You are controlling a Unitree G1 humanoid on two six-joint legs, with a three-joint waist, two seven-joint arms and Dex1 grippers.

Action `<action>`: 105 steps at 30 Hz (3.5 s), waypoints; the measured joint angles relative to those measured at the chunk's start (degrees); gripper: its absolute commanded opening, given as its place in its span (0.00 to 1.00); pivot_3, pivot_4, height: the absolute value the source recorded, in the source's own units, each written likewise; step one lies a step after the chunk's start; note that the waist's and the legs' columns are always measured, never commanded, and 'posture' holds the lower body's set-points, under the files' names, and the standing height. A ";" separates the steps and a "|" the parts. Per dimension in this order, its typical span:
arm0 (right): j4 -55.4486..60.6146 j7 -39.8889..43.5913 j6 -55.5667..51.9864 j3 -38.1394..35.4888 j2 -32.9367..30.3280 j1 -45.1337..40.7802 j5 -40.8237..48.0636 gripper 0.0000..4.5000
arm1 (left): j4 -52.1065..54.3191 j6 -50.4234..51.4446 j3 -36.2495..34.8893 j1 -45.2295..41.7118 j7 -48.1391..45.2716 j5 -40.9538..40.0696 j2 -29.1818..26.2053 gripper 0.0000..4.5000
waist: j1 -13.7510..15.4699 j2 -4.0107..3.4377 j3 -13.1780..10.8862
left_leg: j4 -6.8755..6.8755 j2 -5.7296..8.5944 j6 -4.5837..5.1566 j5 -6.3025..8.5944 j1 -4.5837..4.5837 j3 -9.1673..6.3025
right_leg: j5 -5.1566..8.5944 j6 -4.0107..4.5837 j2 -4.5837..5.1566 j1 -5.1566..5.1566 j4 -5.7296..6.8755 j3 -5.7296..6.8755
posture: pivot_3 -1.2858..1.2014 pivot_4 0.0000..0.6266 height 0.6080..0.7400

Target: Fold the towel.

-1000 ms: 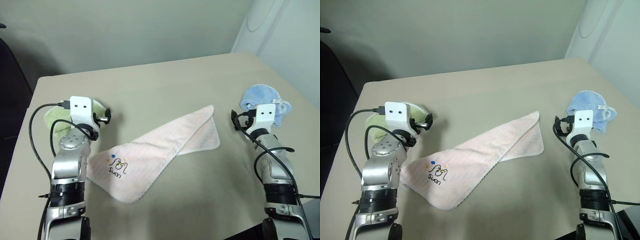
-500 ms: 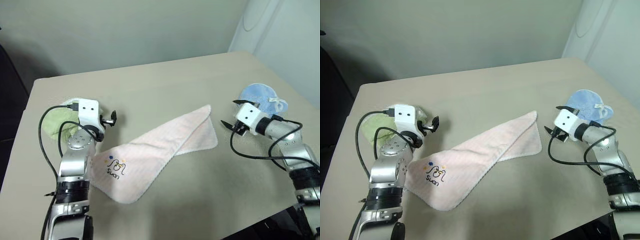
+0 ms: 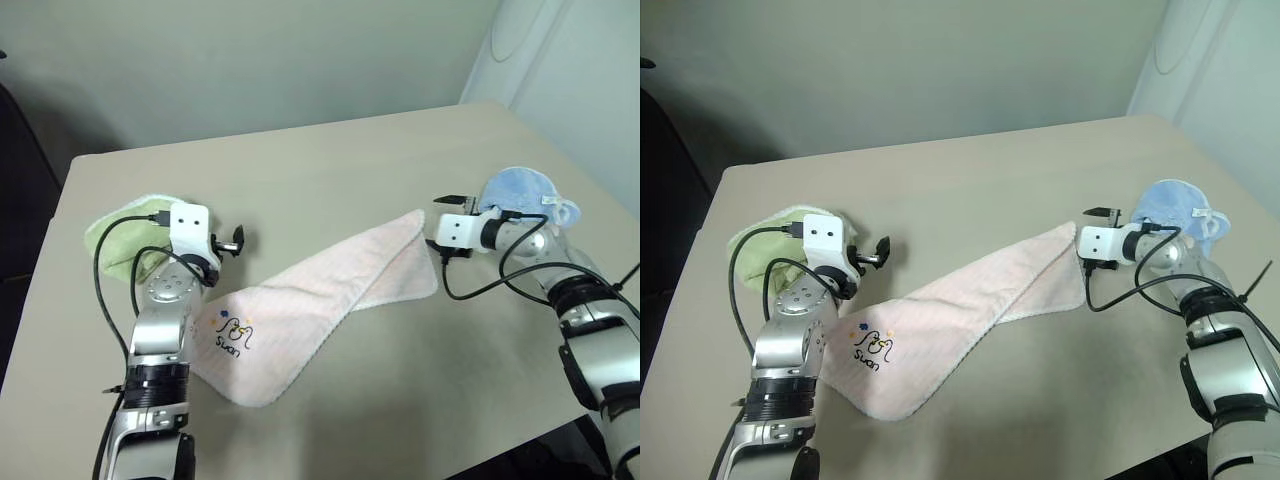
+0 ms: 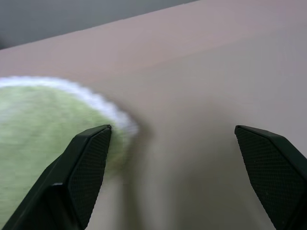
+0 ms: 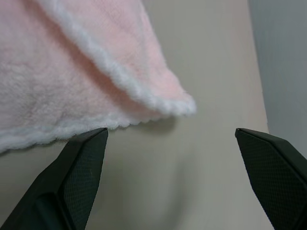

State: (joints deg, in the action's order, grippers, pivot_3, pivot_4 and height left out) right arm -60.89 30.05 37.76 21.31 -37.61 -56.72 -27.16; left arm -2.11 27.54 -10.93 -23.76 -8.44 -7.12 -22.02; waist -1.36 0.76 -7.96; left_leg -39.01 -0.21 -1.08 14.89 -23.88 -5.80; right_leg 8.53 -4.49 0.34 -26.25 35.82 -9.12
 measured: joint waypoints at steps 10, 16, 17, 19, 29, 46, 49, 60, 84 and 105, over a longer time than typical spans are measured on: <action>-6.50 -11.88 6.52 5.92 1.65 -4.41 -9.93 0.79 | 4.41 0.85 -0.19 2.97 0.28 0.00 -0.01 1.00 | 0.04 0.00 0.00 | 0.04 -0.10 0.01 0.01 -0.06 0.01 | 0.03 0.10 0.04 -0.02 -0.01 0.20 | 0.52 0.24 0.99; -6.71 -12.43 9.26 6.53 1.55 -4.40 -10.98 0.31 | 6.73 1.47 -0.42 5.27 -1.71 0.02 -3.41 1.00 | 0.04 0.00 0.00 | 0.04 -0.42 -0.07 0.06 -0.10 0.02 | 0.07 0.54 0.14 -0.05 -0.01 1.08 | 0.52 0.24 0.99; -6.66 -12.42 9.45 6.53 1.55 -4.40 -10.95 0.23 | 6.80 1.23 -0.48 5.50 -3.15 -0.18 -4.87 1.00 | 0.05 0.00 0.00 | 0.04 -0.51 -0.09 0.07 -0.10 0.02 | 0.12 0.69 0.11 -0.05 0.00 1.23 | 0.52 0.24 0.99; -6.60 -12.36 9.71 6.52 1.42 -4.27 -10.85 0.06 | 7.21 0.05 -1.16 6.48 -8.43 -1.63 -9.65 1.00 | 0.11 0.00 0.00 | 0.08 -0.69 -0.17 0.12 -0.13 0.00 | 0.14 0.93 0.06 -0.13 0.05 1.31 | 0.52 0.24 0.99; -5.23 -13.28 8.27 5.89 1.81 -1.60 -9.78 0.01 | 10.99 -2.20 -4.54 13.95 -40.10 -12.81 -31.43 1.00 | 0.00 0.16 0.08 | 0.08 -1.45 -0.73 0.45 -0.33 0.03 | -0.01 1.37 -0.34 -0.48 0.07 1.66 | 0.52 0.24 0.99; -2.02 -12.35 0.86 1.91 6.01 3.29 -3.46 0.01 | 28.01 -8.09 4.32 25.24 -79.25 -22.20 -49.38 1.00 | 0.05 -0.36 0.13 | 0.09 -1.90 -0.94 0.60 -0.18 -0.20 | 0.27 2.29 -0.37 -0.53 0.30 2.63 | 0.52 0.24 0.99; -3.80 -12.66 -0.73 1.69 7.09 2.15 -3.32 0.01 | 25.75 -11.09 10.86 20.09 -79.89 -18.62 -48.75 1.00 | 0.01 -0.39 0.15 | 0.07 -1.90 -0.94 0.60 -0.17 -0.19 | 0.26 2.32 -0.36 -0.52 0.28 2.66 | 0.52 0.24 0.99; -7.95 -17.14 -3.65 1.51 9.83 -1.00 -3.46 0.01 | 8.19 -24.45 27.79 5.67 -80.39 -7.06 -44.32 1.00 | -0.01 -0.50 0.14 | 0.13 -1.90 -0.95 0.61 -0.20 -0.18 | 0.25 2.33 -0.32 -0.58 0.21 2.71 | 0.52 0.24 0.99; -8.61 -18.31 -4.05 1.48 10.39 -1.65 -3.43 0.00 | 10.39 -25.58 28.07 14.52 -80.45 -11.75 -46.51 0.01 | -0.23 -0.95 0.39 | 0.34 -1.91 -0.94 0.61 -0.15 -0.10 | 0.26 2.33 -0.25 -0.61 0.17 2.74 | 0.52 0.24 0.99; -8.60 -18.00 -3.56 1.48 9.95 -1.24 -3.44 0.00 | 12.65 -19.02 25.22 17.64 -80.41 -16.36 -43.01 0.74 | 0.61 -1.70 0.84 | 0.31 -1.81 -0.82 0.54 -0.12 -0.06 | 0.28 2.37 0.05 -0.52 0.17 2.74 | 0.52 0.24 0.99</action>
State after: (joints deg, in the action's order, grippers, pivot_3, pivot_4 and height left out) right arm -69.49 12.04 34.20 22.78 -27.67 -57.96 -30.60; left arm 10.54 8.52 14.29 -6.12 -88.85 -23.48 -65.03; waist -0.75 -0.94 -7.13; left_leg -38.69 -2.02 -1.90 15.44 -24.00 -5.85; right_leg 8.81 -2.12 0.38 -26.77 35.99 -6.38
